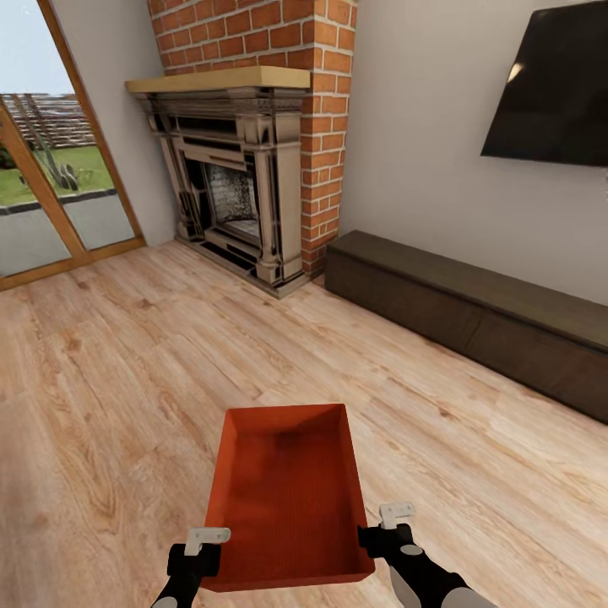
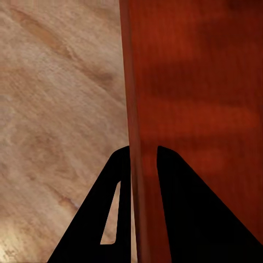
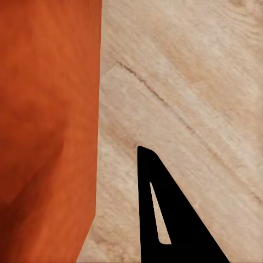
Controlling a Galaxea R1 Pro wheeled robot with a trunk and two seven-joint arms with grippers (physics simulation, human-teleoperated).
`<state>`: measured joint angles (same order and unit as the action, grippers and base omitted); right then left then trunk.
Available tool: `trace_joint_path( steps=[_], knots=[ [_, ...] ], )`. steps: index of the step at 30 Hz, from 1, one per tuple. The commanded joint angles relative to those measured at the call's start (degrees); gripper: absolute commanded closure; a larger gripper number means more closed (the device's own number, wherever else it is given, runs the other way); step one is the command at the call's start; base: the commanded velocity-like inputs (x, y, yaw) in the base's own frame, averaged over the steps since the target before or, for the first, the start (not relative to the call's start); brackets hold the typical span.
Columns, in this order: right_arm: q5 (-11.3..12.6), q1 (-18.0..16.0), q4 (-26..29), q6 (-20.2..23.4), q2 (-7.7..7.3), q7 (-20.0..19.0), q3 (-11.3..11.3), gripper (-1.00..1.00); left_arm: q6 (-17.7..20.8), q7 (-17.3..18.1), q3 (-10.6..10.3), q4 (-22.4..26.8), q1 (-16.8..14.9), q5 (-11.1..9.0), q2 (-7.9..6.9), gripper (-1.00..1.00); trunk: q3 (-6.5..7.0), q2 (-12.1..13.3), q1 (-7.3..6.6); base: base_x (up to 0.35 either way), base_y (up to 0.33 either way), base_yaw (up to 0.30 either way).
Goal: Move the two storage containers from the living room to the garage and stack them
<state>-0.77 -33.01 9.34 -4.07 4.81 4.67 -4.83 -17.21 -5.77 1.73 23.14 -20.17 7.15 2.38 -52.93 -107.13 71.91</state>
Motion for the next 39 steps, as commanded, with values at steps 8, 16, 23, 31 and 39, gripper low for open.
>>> trace_joint_path(
  steps=[8, 16, 23, 31, 39],
  knots=[
    [-0.2, 0.0, -0.1, -0.2, -0.33, 0.7, 0.2, 1.00, -0.2, -0.8, 1.0, 0.1, 0.0, 0.4, -0.01, 1.00, 0.71, 0.0, -0.01, 0.000, 0.000, 0.000],
    [-0.2, 0.0, -0.1, -0.2, -0.33, 0.6, 0.2, 1.00, -0.2, -0.8, 1.0, 0.1, 0.0, 0.4, -0.01, 1.00, 2.34, 2.8, -1.54, 0.000, 0.000, 0.000],
    [-0.3, 0.0, -0.1, -0.2, -0.33, 0.6, 0.2, 1.00, -0.2, -0.8, 1.0, 0.1, 0.0, 0.4, -0.01, 1.00, 3.61, 5.6, -3.08, 0.000, 0.000, 0.000],
    [-0.2, 0.0, -0.1, -0.2, -0.33, 0.6, 0.2, 1.00, -0.2, -0.8, 1.0, 0.1, 0.0, 0.4, -0.01, 1.00, 4.69, 8.0, -4.40, 0.000, 0.000, 0.000],
    [-0.3, 0.0, -0.1, -0.2, -0.33, 0.6, 0.2, 1.00, -0.4, -0.8, 1.0, 0.1, 0.0, 0.4, -0.01, 1.00, 4.69, 8.0, -4.40, 0.000, 0.000, 0.000]
  ],
)
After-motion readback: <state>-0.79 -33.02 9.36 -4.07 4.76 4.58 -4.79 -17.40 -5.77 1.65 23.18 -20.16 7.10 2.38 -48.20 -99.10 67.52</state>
